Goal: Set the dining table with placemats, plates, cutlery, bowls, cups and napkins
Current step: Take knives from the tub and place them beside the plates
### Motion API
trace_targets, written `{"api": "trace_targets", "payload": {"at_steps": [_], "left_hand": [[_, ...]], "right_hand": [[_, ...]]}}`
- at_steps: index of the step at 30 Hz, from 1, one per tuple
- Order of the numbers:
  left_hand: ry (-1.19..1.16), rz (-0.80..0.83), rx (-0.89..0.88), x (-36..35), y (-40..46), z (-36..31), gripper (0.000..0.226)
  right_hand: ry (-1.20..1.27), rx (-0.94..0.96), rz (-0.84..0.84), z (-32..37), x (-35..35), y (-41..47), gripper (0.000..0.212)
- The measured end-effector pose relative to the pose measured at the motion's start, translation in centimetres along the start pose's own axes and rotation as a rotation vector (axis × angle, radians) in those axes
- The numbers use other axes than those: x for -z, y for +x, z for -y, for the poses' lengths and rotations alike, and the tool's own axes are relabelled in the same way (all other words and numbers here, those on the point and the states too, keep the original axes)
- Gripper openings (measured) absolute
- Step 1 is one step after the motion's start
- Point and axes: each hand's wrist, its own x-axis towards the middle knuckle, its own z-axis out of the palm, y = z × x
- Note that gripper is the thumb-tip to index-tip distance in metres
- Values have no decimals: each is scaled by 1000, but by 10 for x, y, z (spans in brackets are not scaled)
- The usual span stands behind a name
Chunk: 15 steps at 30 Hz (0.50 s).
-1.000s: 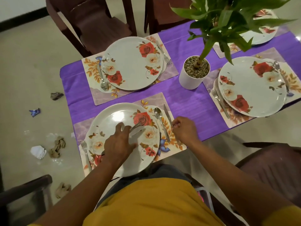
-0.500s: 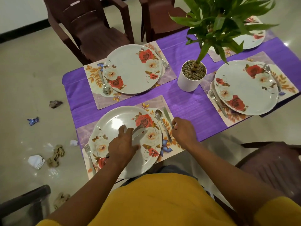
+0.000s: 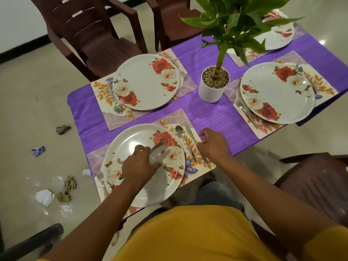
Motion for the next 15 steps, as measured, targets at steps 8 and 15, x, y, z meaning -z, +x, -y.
{"api": "trace_targets", "payload": {"at_steps": [8,15], "left_hand": [[-440,64,83,-3,12,-93,32],[-917,27,257,-12,21,-196,24]], "right_hand": [[441,-11,173,-26,37,17,9],[762,-165,497,-51,96,22,15]]}}
